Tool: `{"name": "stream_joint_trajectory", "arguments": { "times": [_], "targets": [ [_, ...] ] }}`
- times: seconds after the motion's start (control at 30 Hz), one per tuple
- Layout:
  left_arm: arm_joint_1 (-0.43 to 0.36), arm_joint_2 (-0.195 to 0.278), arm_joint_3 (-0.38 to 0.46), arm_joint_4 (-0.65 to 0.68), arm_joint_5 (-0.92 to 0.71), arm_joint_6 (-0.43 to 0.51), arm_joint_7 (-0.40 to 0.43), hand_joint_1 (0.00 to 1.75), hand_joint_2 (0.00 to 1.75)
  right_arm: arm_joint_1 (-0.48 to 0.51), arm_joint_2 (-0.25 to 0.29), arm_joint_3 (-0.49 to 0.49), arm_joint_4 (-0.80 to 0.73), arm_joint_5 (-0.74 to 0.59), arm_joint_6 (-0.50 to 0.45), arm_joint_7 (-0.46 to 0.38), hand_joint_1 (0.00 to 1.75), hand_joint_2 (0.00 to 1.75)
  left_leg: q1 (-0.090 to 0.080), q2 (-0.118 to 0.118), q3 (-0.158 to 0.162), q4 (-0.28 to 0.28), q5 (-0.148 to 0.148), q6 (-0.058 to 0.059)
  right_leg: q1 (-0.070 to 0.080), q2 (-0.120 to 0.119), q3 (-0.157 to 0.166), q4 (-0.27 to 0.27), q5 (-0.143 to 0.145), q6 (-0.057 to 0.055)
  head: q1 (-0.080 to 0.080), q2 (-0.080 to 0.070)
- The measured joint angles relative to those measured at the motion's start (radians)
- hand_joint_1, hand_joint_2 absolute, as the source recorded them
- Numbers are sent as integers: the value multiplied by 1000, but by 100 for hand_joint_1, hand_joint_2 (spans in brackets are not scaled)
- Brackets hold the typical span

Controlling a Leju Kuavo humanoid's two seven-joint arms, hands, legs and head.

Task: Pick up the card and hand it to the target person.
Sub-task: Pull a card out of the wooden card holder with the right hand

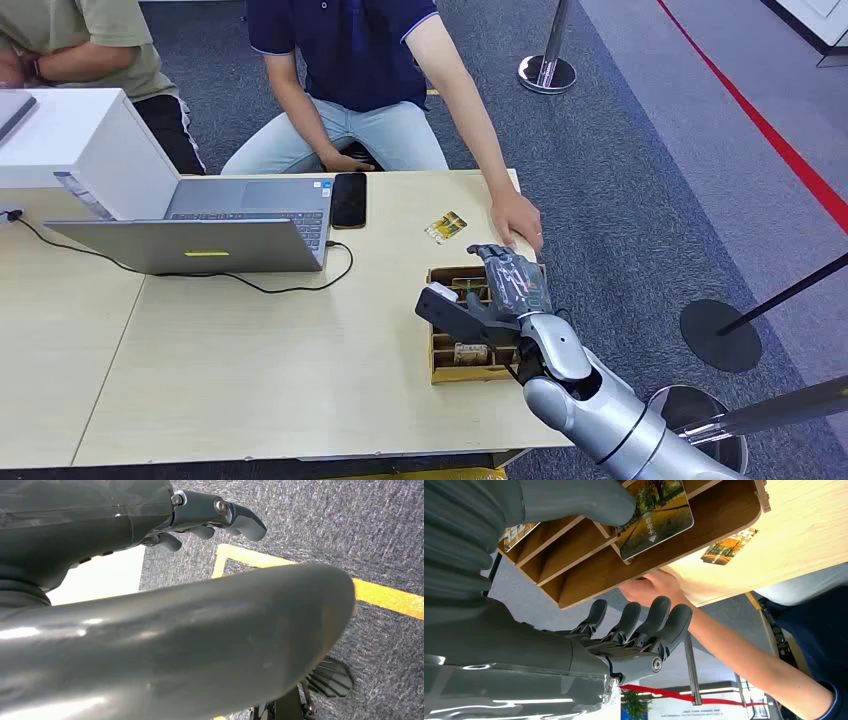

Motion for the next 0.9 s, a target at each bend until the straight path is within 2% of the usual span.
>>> {"name": "stream_joint_trajectory", "arguments": {
  "times": [0.23,0.5,0.77,0.9],
  "targets": [
    [0,0,0,3,0,0,-3,0,0,-7,7,6,10,-12,5,-9,74,175,0,0,0,0,0,0,0,0,0,0,0,0,0,0],
    [0,0,-3,5,2,0,-3,0,0,-14,15,16,25,-27,8,-15,110,175,0,0,0,0,0,0,0,0,0,0,0,0,0,0],
    [0,0,-3,5,7,-1,-1,0,0,-20,16,30,33,-41,15,-18,112,175,0,0,0,0,0,0,0,0,0,0,0,0,0,0],
    [0,0,-4,5,9,-2,1,0,0,-26,16,34,36,-49,17,-19,106,175,0,0,0,0,0,0,0,0,0,0,0,0,0,0]
  ]
}}
